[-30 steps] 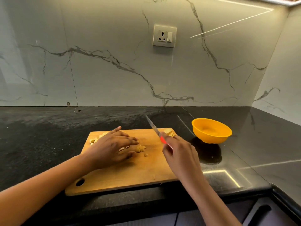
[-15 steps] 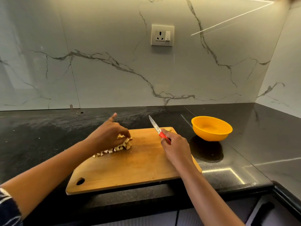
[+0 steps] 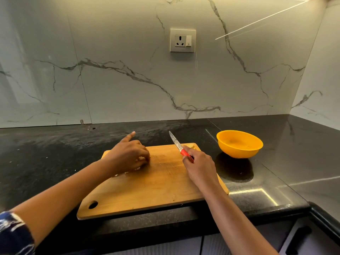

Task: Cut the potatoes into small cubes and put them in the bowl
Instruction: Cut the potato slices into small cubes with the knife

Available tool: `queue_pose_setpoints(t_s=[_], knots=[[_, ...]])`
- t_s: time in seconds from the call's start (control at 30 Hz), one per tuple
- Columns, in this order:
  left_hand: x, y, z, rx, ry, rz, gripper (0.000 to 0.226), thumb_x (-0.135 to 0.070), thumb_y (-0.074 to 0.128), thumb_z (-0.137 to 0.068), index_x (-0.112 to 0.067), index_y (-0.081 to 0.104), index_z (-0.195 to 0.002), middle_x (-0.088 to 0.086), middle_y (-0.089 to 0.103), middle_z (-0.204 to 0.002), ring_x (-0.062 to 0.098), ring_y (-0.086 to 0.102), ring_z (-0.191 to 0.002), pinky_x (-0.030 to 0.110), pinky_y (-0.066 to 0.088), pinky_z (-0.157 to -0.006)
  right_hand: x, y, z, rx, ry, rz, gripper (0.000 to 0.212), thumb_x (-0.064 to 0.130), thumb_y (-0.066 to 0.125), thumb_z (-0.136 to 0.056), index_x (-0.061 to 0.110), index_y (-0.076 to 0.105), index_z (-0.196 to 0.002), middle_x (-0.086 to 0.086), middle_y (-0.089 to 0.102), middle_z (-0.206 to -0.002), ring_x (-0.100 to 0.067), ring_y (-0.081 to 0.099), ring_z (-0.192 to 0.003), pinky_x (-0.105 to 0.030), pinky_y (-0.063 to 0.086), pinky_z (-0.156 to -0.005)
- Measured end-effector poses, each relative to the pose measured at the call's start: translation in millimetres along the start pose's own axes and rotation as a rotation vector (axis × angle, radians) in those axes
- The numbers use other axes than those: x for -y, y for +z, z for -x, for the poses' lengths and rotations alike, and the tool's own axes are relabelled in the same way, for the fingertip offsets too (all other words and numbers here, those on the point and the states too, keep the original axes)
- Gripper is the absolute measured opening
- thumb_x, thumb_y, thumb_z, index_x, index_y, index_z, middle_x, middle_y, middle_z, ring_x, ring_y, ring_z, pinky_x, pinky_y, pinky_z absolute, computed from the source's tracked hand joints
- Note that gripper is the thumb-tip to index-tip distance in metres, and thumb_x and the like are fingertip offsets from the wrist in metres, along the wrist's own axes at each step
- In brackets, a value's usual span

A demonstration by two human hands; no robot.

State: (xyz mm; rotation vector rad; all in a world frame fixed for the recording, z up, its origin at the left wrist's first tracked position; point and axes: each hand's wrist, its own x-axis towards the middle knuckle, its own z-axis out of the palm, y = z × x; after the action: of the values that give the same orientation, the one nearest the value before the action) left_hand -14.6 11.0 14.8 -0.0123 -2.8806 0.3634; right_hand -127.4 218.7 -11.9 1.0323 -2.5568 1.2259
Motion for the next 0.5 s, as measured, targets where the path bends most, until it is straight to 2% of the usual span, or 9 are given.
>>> queue_pose_setpoints(t_s=[0.1,0.17,0.23,0.3,0.37,0.43,0.5], knots=[[13,-5,3,-0.121,-0.024,0.000,0.018,-0.026,0.060,-0.091,-0.031,0.069,-0.105,-0.012,0.067,-0.114,0.009,0.057,-0.113,0.046,-0.003,-0.113,0,0,0,0.005,0.002,-0.002,0.041,0.028,0.051,-0.097,0.030,0.047,-0.138,0.004,0.066,-0.110,-0.005,0.053,-0.081,-0.018,0.043,-0.073],[19,-8,4,-0.247,-0.035,0.059,0.014,-0.019,0.069,-0.084,-0.029,0.072,-0.094,-0.009,0.072,-0.098,0.012,0.065,-0.097,0.052,0.013,-0.111,0,-1,0,0.008,0.001,0.001,0.042,0.028,0.051,-0.097,0.030,0.046,-0.138,0.005,0.066,-0.112,-0.004,0.053,-0.080,-0.016,0.041,-0.071],[24,-12,7,-0.305,-0.092,0.125,0.012,-0.019,0.073,-0.081,-0.027,0.073,-0.090,-0.007,0.072,-0.086,0.007,0.064,-0.081,0.052,0.030,-0.106,0,-2,-1,0.004,0.000,0.004,0.042,0.028,0.051,-0.097,0.030,0.046,-0.138,0.005,0.065,-0.116,-0.002,0.050,-0.081,-0.016,0.039,-0.073],[26,-16,10,-0.349,-0.120,0.206,0.010,-0.022,0.076,-0.079,-0.026,0.073,-0.088,-0.010,0.070,-0.079,-0.003,0.056,-0.068,0.045,0.040,-0.093,0,-2,-1,-0.001,0.003,0.004,0.042,0.028,0.051,-0.097,0.030,0.046,-0.138,0.005,0.064,-0.119,-0.002,0.047,-0.082,-0.016,0.039,-0.075],[24,-19,11,-0.373,-0.134,0.278,0.010,-0.022,0.075,-0.079,-0.024,0.074,-0.088,-0.016,0.065,-0.077,-0.011,0.049,-0.065,0.037,0.041,-0.082,0,-3,0,0.001,0.001,0.010,0.042,0.028,0.051,-0.097,0.030,0.045,-0.139,0.004,0.063,-0.120,-0.001,0.046,-0.082,-0.015,0.038,-0.075],[23,-20,12,-0.368,-0.207,0.393,0.012,-0.015,0.072,-0.081,-0.019,0.073,-0.092,-0.016,0.064,-0.081,-0.009,0.053,-0.067,0.022,0.042,-0.078,-1,-4,1,-0.001,-0.001,0.010,0.042,0.028,0.051,-0.097,0.030,0.045,-0.139,0.003,0.064,-0.119,-0.002,0.045,-0.080,-0.014,0.037,-0.071],[23,-23,14,-0.363,-0.299,0.550,0.015,-0.012,0.070,-0.082,-0.018,0.072,-0.096,-0.014,0.067,-0.085,0.000,0.063,-0.075,0.008,0.046,-0.074,-1,-5,1,-0.009,-0.003,0.009,0.042,0.029,0.050,-0.097,0.030,0.046,-0.138,0.002,0.064,-0.119,-0.002,0.044,-0.079,-0.016,0.037,-0.074]])
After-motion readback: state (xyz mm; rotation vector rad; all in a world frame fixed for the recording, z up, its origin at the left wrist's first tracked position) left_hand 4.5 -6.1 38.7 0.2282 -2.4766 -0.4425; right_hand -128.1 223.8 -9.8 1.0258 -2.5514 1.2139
